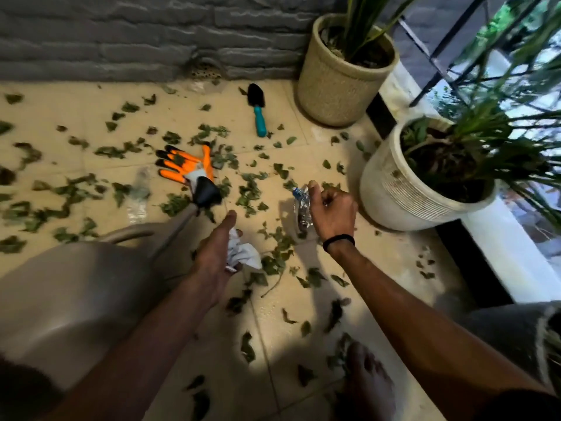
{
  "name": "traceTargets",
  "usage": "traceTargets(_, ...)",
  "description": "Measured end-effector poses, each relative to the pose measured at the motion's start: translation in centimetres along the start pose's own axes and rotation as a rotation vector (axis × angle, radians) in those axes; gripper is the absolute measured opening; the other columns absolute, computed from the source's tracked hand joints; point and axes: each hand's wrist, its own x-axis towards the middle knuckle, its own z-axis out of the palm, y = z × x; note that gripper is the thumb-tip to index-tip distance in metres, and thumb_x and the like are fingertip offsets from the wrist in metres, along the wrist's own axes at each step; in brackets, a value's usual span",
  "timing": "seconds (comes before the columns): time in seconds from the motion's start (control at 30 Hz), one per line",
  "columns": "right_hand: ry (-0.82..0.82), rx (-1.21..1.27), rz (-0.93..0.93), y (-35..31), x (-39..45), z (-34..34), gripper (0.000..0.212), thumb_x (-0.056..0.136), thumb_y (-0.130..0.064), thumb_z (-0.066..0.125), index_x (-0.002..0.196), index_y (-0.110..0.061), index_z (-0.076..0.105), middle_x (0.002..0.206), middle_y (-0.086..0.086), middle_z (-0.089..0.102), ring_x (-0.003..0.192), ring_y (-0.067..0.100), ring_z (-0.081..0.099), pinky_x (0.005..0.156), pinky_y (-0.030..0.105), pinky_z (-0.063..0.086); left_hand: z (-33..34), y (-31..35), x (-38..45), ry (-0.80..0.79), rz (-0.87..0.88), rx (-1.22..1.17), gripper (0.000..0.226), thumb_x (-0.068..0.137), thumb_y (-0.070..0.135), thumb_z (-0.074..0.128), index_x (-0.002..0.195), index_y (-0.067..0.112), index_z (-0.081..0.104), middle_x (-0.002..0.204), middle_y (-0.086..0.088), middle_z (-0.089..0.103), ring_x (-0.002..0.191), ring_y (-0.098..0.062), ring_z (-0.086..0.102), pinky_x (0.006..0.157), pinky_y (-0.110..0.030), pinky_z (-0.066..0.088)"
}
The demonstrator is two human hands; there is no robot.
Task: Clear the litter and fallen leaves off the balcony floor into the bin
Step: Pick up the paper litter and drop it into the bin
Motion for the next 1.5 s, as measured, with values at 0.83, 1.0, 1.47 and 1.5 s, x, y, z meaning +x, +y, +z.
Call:
traceTargets(0.83, -1.069, -0.539, -0.611, -14.2, -13.7, 16.6, 0.038, 0.096, -0.038, 0.055, 0.128, -0.018, 0.056, 0.122, 0.012, 0.066, 0.113, 0.038, 0.061, 0.089, 0.040, 0.050, -17.2, 8.4, -0.7, 0.581, 0.224, 0.960, 0.046, 0.096, 0.048, 0.063, 0.105, 0.002, 0.063, 0.121, -0.020, 0.066, 0.112, -0.035, 0.063, 0.077, -0.032, 0.041)
traceTargets(1.0, -1.036, -0.295, -0.414, -13.2, -13.5, 17.0, 0.033, 0.098, -0.035, 0.047, 0.112, -0.011, 0.066, 0.114, 0.018, 0.067, 0.109, 0.038, 0.061, 0.084, 0.038, 0.047, -19.7, 7.9, -2.5, 0.663, 0.213, 0.844, 0.046, 0.100, 0.041, 0.059, 0.118, -0.001, 0.066, 0.121, -0.018, 0.066, 0.114, -0.035, 0.062, 0.081, -0.033, 0.044)
traceTargets(1.47, -1.015, -0.580, -0.574, -14.9, -11.0, 26.0, 0.054, 0.102, -0.044, 0.039, 0.151, -0.023, 0.041, 0.164, 0.012, 0.025, 0.147, 0.040, 0.020, 0.117, 0.060, 0.022, -25.9, 7.5, -6.7, 0.794, 0.416, 0.067, 0.021, 0.095, 0.028, 0.065, 0.094, 0.009, 0.073, 0.071, -0.016, 0.071, 0.069, -0.035, 0.070, 0.079, -0.056, 0.059)
traceTargets(1.5, -1.000, -0.544, -0.571, -14.5, -11.0, 26.2, 0.056, 0.100, -0.047, 0.038, 0.147, -0.018, 0.046, 0.160, 0.013, 0.035, 0.144, 0.039, 0.027, 0.116, 0.060, 0.025, -26.4, 7.5, -6.6, 0.814, 0.421, 0.046, 0.021, 0.092, 0.031, 0.067, 0.092, 0.011, 0.073, 0.073, -0.016, 0.072, 0.071, -0.036, 0.070, 0.079, -0.057, 0.060)
